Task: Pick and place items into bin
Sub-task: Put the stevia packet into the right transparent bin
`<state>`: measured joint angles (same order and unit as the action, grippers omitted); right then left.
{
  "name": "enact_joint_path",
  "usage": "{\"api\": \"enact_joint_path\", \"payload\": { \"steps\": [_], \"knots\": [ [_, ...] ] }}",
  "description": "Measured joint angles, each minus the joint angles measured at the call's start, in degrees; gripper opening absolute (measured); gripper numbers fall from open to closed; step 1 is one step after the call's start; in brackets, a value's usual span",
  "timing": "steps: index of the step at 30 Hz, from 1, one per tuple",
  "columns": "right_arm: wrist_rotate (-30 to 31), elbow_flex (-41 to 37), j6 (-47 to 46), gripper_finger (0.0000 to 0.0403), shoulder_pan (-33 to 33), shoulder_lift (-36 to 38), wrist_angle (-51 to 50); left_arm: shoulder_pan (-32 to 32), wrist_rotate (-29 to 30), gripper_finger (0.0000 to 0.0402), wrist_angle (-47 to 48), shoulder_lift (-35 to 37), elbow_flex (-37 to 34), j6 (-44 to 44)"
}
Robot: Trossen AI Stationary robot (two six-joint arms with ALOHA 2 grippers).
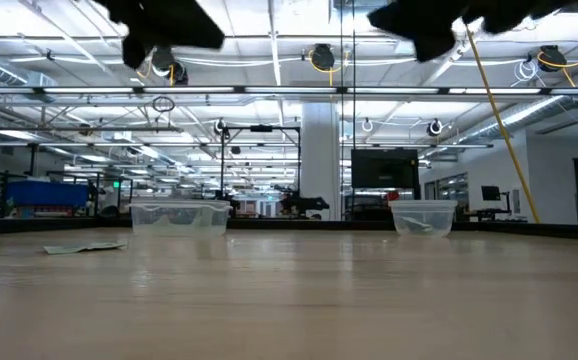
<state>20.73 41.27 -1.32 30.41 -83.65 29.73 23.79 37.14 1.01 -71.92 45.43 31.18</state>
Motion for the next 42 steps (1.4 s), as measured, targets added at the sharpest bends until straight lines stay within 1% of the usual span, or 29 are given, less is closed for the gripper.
{"api": "enact_joint_path", "payload": {
  "steps": [2, 4, 8, 11, 15, 18, 20, 27, 32, 37, 42],
  "knots": [
    [-0.10, 1.48, -0.68, 0.0199, -1.74, -3.04, -0.04, 4.17, 1.60, 0.0049, -2.70, -0.09, 0.00, -1.56],
    [-1.32, 4.23, -0.88, 0.0199, -3.54, -6.69, -2.35, 8.19, 4.27, 0.0049, -4.58, -0.03, 0.00, -3.44],
    [-1.43, 13.59, 0.39, 0.0199, -6.07, -15.34, -10.41, 15.28, 12.88, 0.0049, -7.06, -0.05, 0.00, -5.63],
    [-1.44, 20.57, 3.62, 0.0199, -7.60, -21.44, -11.57, 18.83, 17.08, 0.0049, -7.28, -0.05, 0.00, -5.04],
    [-1.94, 28.76, 7.50, 0.0199, -9.36, -28.40, -11.85, 22.39, 19.92, 0.0049, -7.20, -0.07, 0.00, -4.00],
    [-5.34, 34.60, 8.39, 0.0199, -10.80, -33.23, -13.50, 24.92, 20.21, 0.0049, -7.34, -0.07, 0.00, -3.98],
    [-7.36, 38.18, 8.49, 0.0199, -11.79, -36.38, -13.88, 26.56, 21.69, 0.0049, -7.32, -0.07, 0.00, -4.00],
    [-8.99, 47.45, 9.14, 0.0199, -15.00, -45.29, -14.26, 30.05, 25.09, 0.0049, -7.31, -0.07, 0.00, -4.26],
    [-10.53, 54.08, 7.94, 0.0199, -16.66, -50.87, -16.20, 30.78, 25.97, 0.0049, -7.32, -0.07, 0.00, -5.25],
    [-10.60, 57.76, 7.69, 0.0199, -17.32, -54.02, -16.99, 30.78, 25.97, 0.0049, -7.34, -0.07, 0.00, -5.34],
    [-13.42, 59.72, 6.53, 0.0199, -17.33, -56.10, -18.05, 30.66, 26.15, 0.0049, -7.31, -0.07, 0.00, -5.42]
  ]
}}
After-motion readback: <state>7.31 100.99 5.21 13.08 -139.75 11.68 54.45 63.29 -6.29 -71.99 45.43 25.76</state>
